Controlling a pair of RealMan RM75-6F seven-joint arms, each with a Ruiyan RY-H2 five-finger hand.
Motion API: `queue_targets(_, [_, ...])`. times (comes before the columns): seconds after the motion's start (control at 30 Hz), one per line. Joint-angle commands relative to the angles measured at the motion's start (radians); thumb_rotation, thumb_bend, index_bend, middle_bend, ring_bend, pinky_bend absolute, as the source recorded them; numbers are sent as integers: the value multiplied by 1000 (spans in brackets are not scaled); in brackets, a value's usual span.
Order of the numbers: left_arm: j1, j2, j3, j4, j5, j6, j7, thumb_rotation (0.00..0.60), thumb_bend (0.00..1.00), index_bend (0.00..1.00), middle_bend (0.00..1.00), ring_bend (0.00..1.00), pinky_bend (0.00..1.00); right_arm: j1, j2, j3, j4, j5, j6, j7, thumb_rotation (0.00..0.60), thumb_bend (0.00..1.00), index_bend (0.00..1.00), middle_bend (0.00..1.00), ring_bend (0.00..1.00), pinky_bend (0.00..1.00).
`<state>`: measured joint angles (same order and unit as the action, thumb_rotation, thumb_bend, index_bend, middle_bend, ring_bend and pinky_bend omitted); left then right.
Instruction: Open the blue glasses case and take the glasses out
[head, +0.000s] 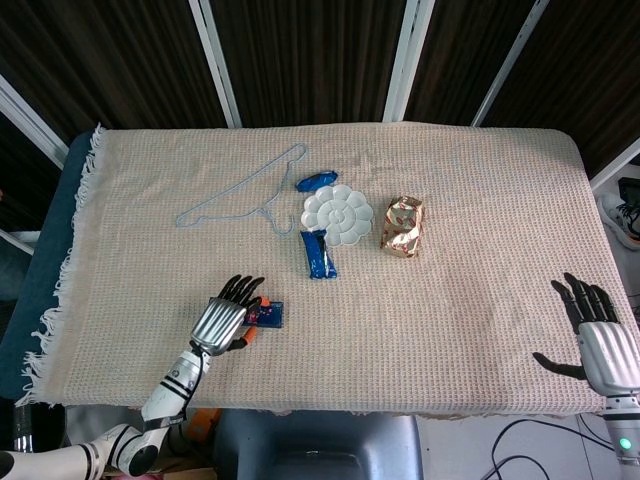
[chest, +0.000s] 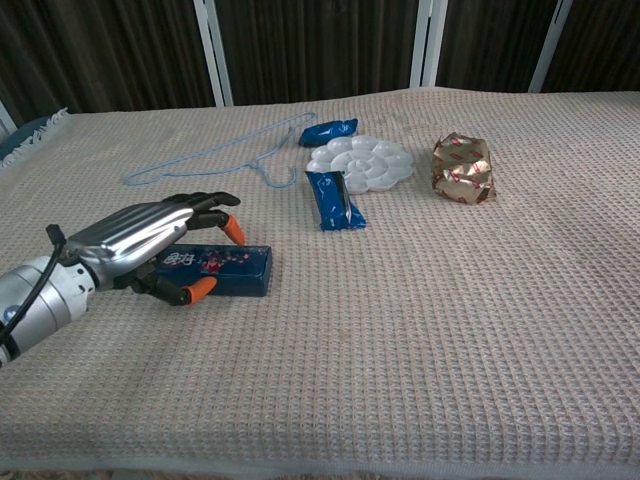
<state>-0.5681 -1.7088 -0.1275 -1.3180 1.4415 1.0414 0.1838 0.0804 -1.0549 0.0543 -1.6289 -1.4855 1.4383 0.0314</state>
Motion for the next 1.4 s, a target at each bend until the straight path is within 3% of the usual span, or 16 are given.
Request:
queue_targets(0.03, [-6,-6,-1,9,-8,-2,-5,600,378,325,48,0,0,1,0,1,0,1,-1,-1,600,176,0,0,0,0])
queue_targets(0.67, [-30,-12,14,23,-38,-18,-20,600,390,439,54,0,0,1,-1,2,0,3,-1,-1,600,176,0,0,0,0])
queue_targets(0.93, [-35,-5,18,16,-16,8,-42,600,470,503,79,0,0,1,1,1,0,0,-2,3,600,176,0,0,0,0])
queue_targets(1.1, [-39,-3,15,14,-20,11,-55,600,522,518,92,0,0,1,2,-1,0,-3,0,4,600,176,0,0,0,0])
queue_targets(1.4, [-56,-16,-19,39,-39,16,-76,600,518,505,112,7,0,-4,8,0,-2,-6,9,18,600,176,0,0,0,0])
